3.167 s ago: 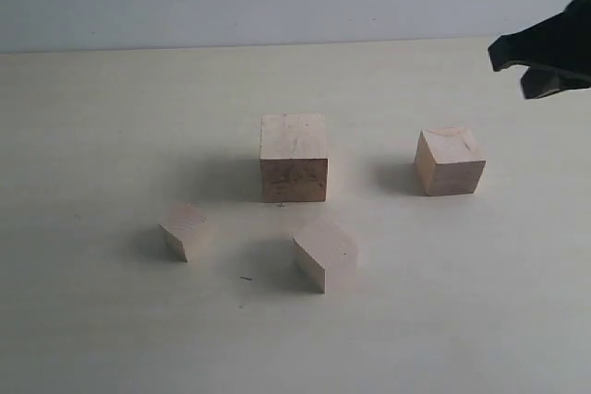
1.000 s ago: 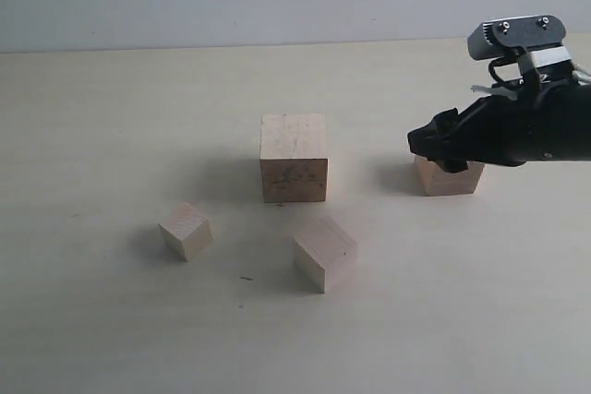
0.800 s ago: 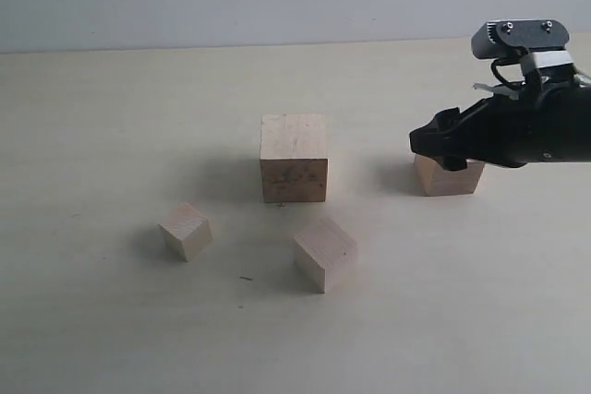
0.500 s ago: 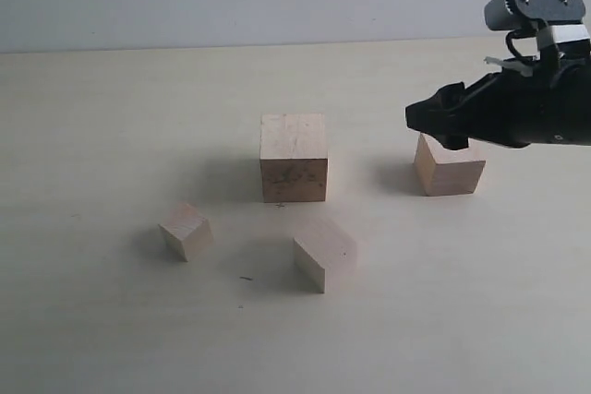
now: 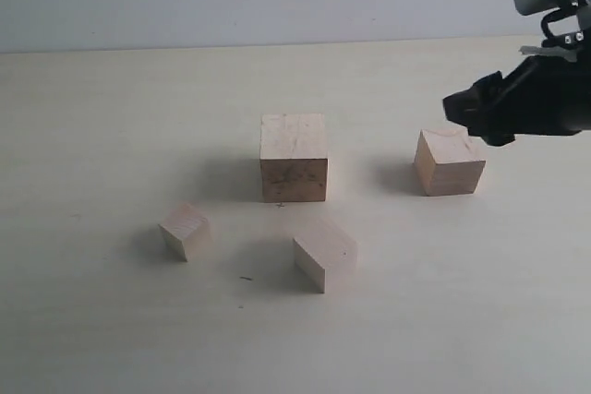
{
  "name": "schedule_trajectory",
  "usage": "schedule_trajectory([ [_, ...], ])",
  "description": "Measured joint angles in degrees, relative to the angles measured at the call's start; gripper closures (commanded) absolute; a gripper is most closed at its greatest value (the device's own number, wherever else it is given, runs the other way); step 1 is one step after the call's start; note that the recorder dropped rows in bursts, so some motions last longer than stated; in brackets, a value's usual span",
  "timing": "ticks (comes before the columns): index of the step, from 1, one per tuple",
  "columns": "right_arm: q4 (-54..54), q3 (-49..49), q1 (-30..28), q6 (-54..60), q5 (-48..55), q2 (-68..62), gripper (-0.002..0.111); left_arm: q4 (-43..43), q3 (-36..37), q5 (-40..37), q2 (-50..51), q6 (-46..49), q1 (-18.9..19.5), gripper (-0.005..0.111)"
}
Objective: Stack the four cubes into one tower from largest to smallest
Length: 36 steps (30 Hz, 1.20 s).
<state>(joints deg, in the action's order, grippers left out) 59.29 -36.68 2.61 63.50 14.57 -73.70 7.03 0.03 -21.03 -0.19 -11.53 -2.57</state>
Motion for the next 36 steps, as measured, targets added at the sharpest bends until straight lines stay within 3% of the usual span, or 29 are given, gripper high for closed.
schedule_trajectory([
  [3,-26.67,0.0,0.0,-34.33,-5.6,0.0,0.036,0.0,0.0,0.0,0.0,0.0,0.0,0.107],
  [5,-37.79,0.0,0.0,-49.65,-7.0,0.0,0.036,0.0,0.0,0.0,0.0,0.0,0.0,0.107],
  [9,-50.81,2.37,0.0,-65.67,-13.79,0.0,0.036,0.0,0.0,0.0,0.0,0.0,0.0,0.107],
  [16,-61.02,13.53,0.0,-77.88,-37.8,-2.18,0.036,0.0,0.0,0.0,0.0,0.0,0.0,0.107],
  [21,-87.94,17.23,0.0,-86.85,-54.92,-5.97,0.036,0.0,0.0,0.0,0.0,0.0,0.0,0.107],
  [27,-85.62,18.3,0.0,-87.27,-56.21,-12.76,0.025,0.0,0.0,0.0,0.0,0.0,0.0,0.107],
  [29,-82.5,18.18,0.0,-82.14,-59.92,-17.48,0.021,0.0,0.0,0.0,0.0,0.0,0.0,0.107],
  [36,-76.35,12.3,0.0,-77.28,-61.8,-30.32,0.02,0.0,0.0,0.0,0.0,0.0,0.0,0.107],
])
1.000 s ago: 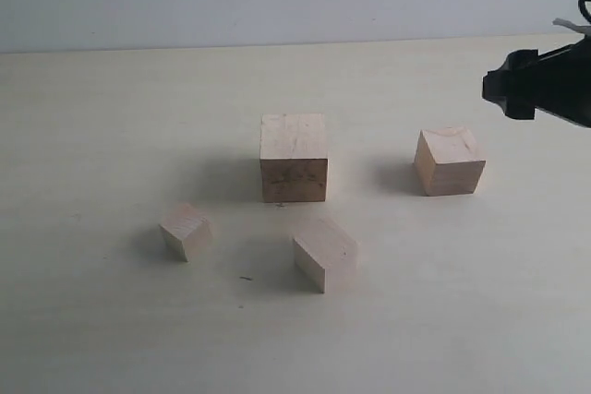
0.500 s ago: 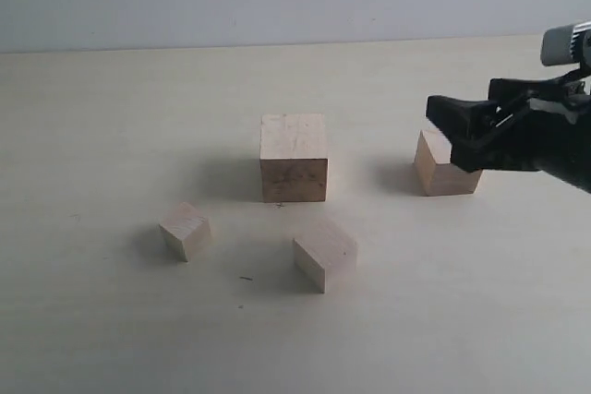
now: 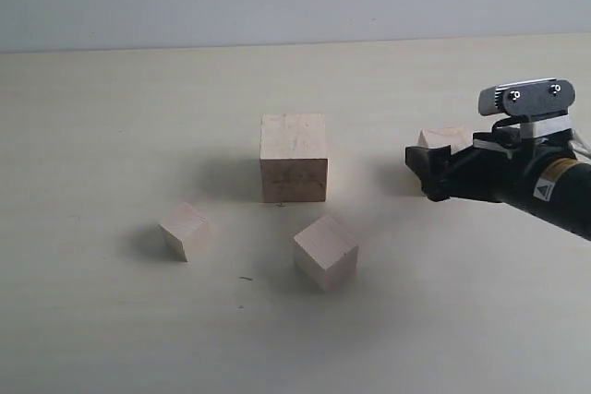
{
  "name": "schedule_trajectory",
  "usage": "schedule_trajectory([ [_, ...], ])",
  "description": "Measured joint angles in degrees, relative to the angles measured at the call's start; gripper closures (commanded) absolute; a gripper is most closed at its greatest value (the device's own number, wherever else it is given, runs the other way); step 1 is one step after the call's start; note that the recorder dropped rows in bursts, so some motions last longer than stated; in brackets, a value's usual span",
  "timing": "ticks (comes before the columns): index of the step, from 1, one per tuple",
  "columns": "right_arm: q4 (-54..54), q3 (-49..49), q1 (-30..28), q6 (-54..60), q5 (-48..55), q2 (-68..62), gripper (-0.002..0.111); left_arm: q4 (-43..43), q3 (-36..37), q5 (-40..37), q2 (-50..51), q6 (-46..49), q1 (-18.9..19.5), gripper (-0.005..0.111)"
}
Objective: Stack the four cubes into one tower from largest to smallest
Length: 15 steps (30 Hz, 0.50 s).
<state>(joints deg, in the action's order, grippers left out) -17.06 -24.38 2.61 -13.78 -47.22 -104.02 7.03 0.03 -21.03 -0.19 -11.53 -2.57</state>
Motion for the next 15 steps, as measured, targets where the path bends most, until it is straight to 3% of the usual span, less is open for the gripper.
schedule_trajectory([
  [8,1.94,-4.92,0.0,0.97,-3.2,-6.04,0.022,0.0,0.0,0.0,0.0,0.0,0.0,0.107],
  [15,2.16,-6.65,0.0,3.81,0.9,-5.53,0.022,0.0,0.0,0.0,0.0,0.0,0.0,0.107],
])
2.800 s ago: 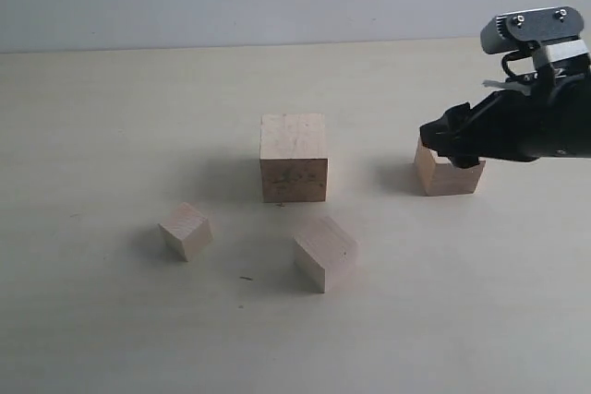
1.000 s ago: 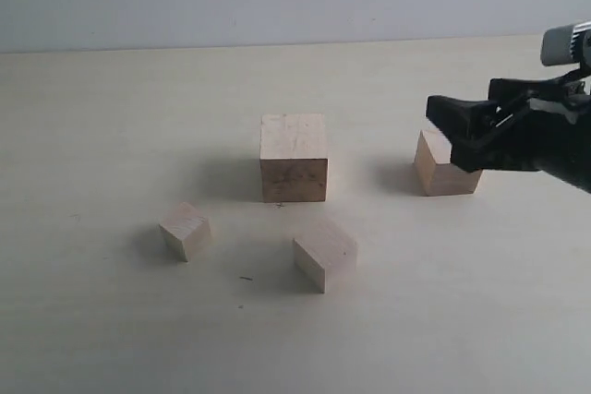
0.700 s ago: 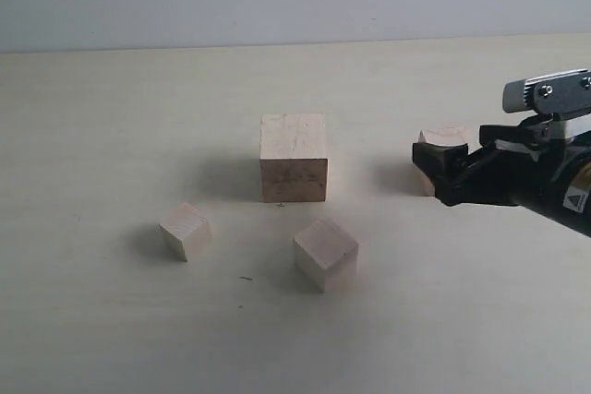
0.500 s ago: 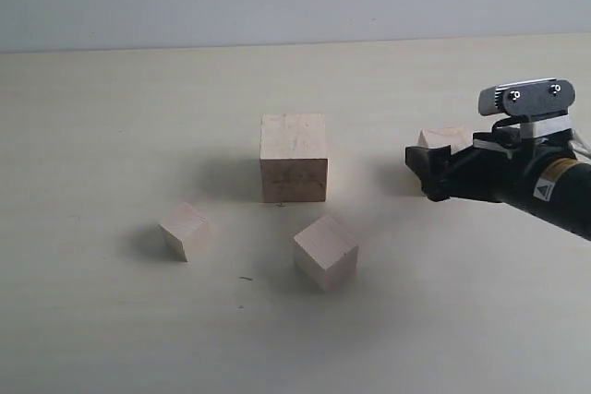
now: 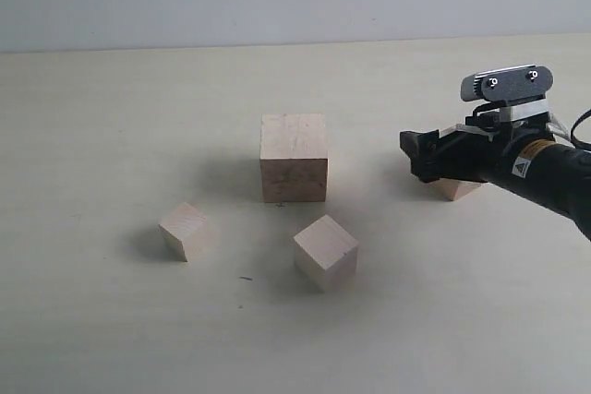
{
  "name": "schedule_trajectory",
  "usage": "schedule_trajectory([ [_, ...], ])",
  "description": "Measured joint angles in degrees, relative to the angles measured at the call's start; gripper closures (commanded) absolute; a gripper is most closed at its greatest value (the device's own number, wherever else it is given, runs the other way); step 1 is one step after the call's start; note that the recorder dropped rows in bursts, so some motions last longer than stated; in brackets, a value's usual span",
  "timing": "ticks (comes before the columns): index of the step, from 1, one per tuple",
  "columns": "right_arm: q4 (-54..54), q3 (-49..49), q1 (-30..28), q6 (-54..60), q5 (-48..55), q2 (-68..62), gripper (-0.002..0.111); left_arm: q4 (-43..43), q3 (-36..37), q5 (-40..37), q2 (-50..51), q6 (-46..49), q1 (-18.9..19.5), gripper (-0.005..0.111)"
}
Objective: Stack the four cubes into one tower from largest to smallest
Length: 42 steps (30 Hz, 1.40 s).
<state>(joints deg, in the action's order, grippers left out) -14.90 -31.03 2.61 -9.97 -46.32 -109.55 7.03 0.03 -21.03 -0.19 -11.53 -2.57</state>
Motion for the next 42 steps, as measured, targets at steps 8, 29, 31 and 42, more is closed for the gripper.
schedule_trajectory([
  [8,-0.1,0.0,0.0,4.87,6.8,7.89,0.022,0.0,0.0,0.0,0.0,0.0,0.0,0.107],
  [29,32.12,-48.06,0.0,34.55,98.78,7.78,0.022,0.0,0.0,0.0,0.0,0.0,0.0,0.107],
  [31,32.93,-49.03,0.0,36.54,99.35,6.94,0.022,0.0,0.0,0.0,0.0,0.0,0.0,0.107],
  [42,27.78,-47.9,0.0,35.6,94.96,1.77,0.022,0.0,0.0,0.0,0.0,0.0,0.0,0.107],
])
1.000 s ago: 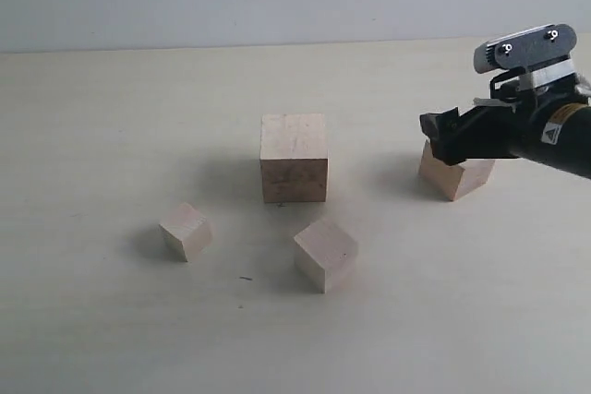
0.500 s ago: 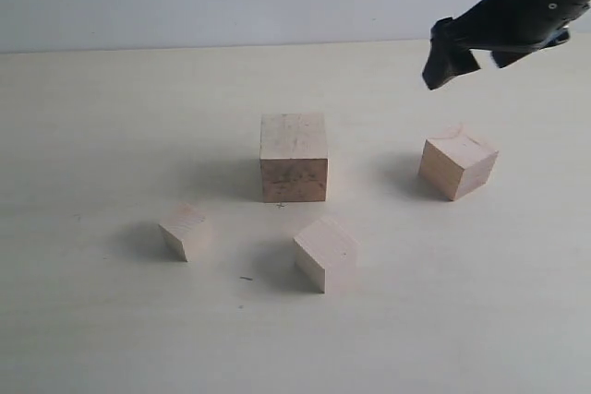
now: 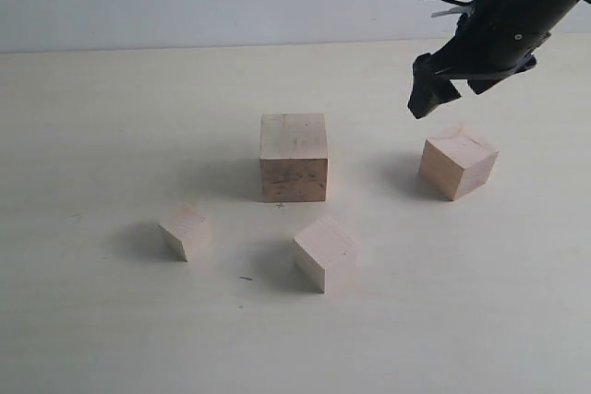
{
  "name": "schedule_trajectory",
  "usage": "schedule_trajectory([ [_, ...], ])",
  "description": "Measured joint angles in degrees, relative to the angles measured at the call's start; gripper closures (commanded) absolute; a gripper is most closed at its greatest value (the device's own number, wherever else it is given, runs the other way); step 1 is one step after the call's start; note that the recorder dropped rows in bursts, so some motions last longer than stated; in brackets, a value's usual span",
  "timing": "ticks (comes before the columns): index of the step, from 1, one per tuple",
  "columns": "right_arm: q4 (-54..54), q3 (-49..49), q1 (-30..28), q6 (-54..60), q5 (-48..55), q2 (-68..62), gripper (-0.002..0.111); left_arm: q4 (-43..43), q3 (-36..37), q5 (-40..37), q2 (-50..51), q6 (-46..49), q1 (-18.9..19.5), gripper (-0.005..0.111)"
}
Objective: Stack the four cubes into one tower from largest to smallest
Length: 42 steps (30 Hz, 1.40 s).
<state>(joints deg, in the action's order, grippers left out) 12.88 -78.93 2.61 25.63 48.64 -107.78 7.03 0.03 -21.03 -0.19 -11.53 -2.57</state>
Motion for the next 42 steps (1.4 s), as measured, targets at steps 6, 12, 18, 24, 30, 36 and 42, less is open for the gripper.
schedule_trajectory([
  [6,0.0,0.15,0.0,0.0,-0.67,-3.26,0.022,0.0,0.0,0.0,0.0,0.0,0.0,0.107],
  [12,-2.26,0.15,0.0,-0.12,-1.07,-6.07,0.022,0.0,0.0,0.0,0.0,0.0,0.0,0.107],
  [18,-4.25,0.15,0.0,-1.6,-2.12,-7.53,0.022,0.0,0.0,0.0,0.0,0.0,0.0,0.107],
  [24,-4.05,0.15,0.0,-3.49,-1.83,-8.14,0.022,0.0,0.0,0.0,0.0,0.0,0.0,0.107],
  [30,-4.67,0.15,0.0,-4.17,-0.58,-8.16,0.022,0.0,0.0,0.0,0.0,0.0,0.0,0.107],
  [36,-6.55,0.15,0.0,-4.47,-0.23,-8.16,0.027,0.0,0.0,0.0,0.0,0.0,0.0,0.107],
  [42,-8.32,0.15,0.0,-7.15,1.11,-8.16,0.054,0.0,0.0,0.0,0.0,0.0,0.0,0.107],
])
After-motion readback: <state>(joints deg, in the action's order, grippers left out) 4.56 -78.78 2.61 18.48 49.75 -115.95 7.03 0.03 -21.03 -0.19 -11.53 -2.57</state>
